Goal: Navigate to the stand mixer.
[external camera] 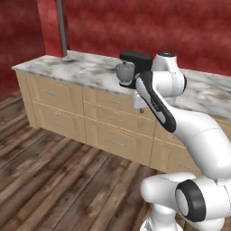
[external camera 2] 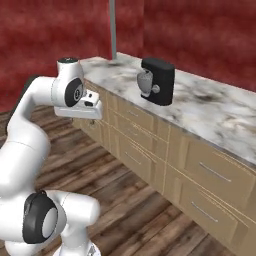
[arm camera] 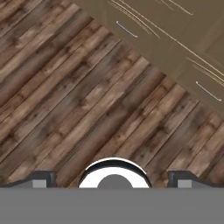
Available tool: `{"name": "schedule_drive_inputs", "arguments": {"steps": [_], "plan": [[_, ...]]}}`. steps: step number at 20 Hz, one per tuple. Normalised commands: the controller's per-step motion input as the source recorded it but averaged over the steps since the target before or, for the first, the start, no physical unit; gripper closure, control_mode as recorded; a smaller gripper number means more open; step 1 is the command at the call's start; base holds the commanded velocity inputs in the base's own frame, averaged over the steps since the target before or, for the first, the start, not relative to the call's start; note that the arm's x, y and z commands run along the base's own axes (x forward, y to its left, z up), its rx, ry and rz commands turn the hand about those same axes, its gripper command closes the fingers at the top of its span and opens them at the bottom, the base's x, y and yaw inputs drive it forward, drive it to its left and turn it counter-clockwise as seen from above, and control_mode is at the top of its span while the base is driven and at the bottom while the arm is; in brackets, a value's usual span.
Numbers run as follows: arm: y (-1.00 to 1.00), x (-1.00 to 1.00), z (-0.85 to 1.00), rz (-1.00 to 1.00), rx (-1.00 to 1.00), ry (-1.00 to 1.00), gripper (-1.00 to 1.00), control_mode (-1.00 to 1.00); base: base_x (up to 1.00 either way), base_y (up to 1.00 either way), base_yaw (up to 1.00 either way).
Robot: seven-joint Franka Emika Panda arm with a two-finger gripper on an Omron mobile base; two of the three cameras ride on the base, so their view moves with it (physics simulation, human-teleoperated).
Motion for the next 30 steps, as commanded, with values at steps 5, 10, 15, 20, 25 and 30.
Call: {"name": "schedule_drive_inputs", "arguments": {"steps": [5,10,15,20,25,30], "plan": [[0.00,0.00,0.00,0.00,0.00,0.00,-1.00,1.00,1.00,0.60,-0.43],[0.00,0.00,0.00,0.00,0.00,0.00,-1.00,1.00,1.00,0.64,-0.45],[0.00,0.00,0.00,0.00,0.00,0.00,-1.00,1.00,0.99,0.54,-0.43],[0.00,0.00,0.00,0.00,0.00,0.00,-1.00,1.00,0.97,0.43,-0.41],[0.00,0.00,0.00,0.00,0.00,0.00,-1.00,1.00,0.75,0.29,-0.36],[0.00,0.00,0.00,0.00,0.00,0.00,-1.00,1.00,0.42,0.52,-0.41]]}}
